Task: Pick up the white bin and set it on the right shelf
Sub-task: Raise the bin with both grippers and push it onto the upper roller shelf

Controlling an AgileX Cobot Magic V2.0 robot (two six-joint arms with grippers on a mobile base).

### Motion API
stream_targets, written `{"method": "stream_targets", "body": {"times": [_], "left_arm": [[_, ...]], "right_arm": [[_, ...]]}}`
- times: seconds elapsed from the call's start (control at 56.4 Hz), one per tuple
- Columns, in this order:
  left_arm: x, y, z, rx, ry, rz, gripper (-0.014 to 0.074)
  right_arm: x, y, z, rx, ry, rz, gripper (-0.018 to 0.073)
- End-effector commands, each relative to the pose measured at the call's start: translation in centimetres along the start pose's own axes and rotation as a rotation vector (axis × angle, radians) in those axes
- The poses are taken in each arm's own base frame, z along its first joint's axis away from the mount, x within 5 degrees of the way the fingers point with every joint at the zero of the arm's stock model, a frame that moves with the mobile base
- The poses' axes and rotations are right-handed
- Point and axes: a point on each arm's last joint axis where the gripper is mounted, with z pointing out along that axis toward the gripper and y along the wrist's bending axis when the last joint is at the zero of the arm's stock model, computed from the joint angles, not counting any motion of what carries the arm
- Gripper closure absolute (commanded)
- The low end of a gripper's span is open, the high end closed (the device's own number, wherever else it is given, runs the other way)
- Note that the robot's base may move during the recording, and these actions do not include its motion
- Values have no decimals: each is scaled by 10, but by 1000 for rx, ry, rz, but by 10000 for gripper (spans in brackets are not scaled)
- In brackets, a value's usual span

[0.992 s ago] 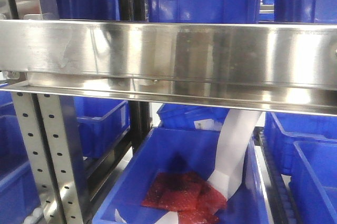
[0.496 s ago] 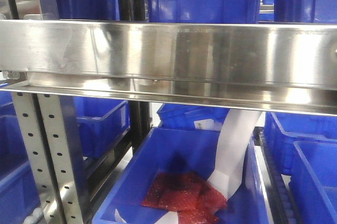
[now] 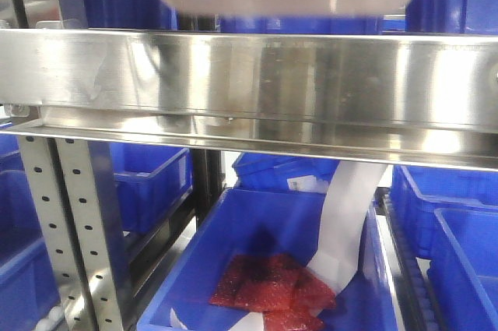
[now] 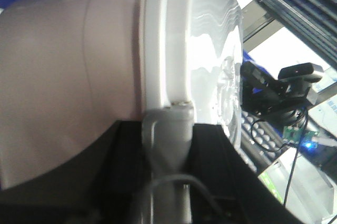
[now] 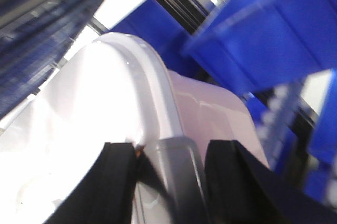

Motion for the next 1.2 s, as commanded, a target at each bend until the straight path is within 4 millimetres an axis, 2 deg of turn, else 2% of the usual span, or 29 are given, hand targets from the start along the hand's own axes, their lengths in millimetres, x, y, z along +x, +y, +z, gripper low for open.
{"method": "stream_targets", "body": {"times": [0.0, 0.071, 0.124, 0.177, 0.23, 0.319, 0.532, 0.815, 0.992, 1.187], "left_arm": [[-1, -32, 7, 139, 25, 71, 525], [1, -24, 12, 118, 38, 63, 423], [1, -19, 13, 102, 36, 56, 311], [1, -17, 14, 90, 29, 52, 232], [0, -15, 15, 77, 18, 52, 185], [-1, -14, 15, 62, 7, 51, 148], [-3, -10, 15, 23, -9, 58, 146], [-15, -21, 11, -46, 38, 221, 146], [-30, -45, 3, -58, 39, 322, 148], [-36, -79, -11, -4, 50, 407, 225]], "right_arm": [[1, 34, -4, -209, 61, -36, 422], [4, 29, -1, -191, 80, -56, 315], [5, 25, 1, -175, 90, -84, 188], [5, 22, 2, -149, 89, -113, 97], [4, 19, 2, -116, 82, -131, 10], [3, 14, 2, -63, 68, -176, -76], [-1, 3, 3, 59, 43, -293, -73], [-8, -5, -4, 229, 16, -443, -73], [-14, 12, -17, 236, -22, -507, -73], [-19, 51, -42, 158, -79, -564, -73]]}}
